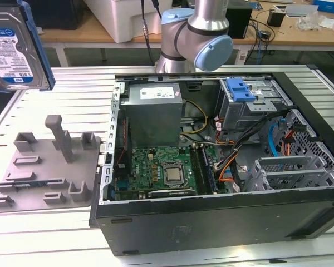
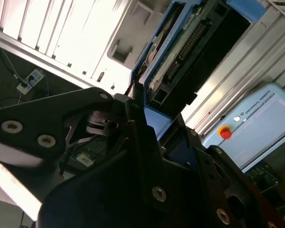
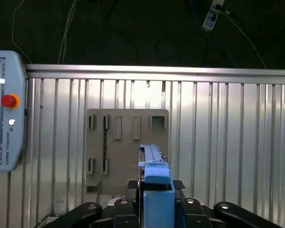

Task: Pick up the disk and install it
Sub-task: 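Pick up the disk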

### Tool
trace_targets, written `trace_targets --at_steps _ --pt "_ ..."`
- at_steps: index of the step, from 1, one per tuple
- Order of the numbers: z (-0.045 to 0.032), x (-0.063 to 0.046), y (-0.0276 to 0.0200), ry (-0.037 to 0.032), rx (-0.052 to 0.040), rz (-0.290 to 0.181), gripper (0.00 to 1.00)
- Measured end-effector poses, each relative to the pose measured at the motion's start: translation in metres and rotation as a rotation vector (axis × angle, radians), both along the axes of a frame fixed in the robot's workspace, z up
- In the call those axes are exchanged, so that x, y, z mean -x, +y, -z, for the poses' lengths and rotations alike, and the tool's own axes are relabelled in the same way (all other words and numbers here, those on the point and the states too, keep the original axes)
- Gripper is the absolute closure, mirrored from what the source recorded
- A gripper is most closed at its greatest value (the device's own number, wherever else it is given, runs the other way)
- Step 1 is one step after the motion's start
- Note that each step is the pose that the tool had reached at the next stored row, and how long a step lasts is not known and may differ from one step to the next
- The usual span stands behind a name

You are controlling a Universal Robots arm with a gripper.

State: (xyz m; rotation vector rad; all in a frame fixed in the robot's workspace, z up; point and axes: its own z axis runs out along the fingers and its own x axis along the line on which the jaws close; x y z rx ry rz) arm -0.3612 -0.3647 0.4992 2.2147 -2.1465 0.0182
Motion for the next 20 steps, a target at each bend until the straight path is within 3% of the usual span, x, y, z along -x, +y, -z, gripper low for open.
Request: trace_targets --at_steps 4,8,12,18,20 --pt "-0.0026 -0.019 -0.0141 -0.0001 0.0000 0.000 0.63" --pt "-0.0042 -0.030 -0.0227 0.0001 -0.0001 0.000 0.63" --pt "-0.0066 -0.052 -0.0375 0.0005 -0.0001 0.000 0.63" --pt "-0.0090 -0.080 -0.0530 0.0007 -0.0003 0.000 0.63" --pt "-0.0102 -0.095 -0.0610 0.0009 -0.0004 0.000 0.63"
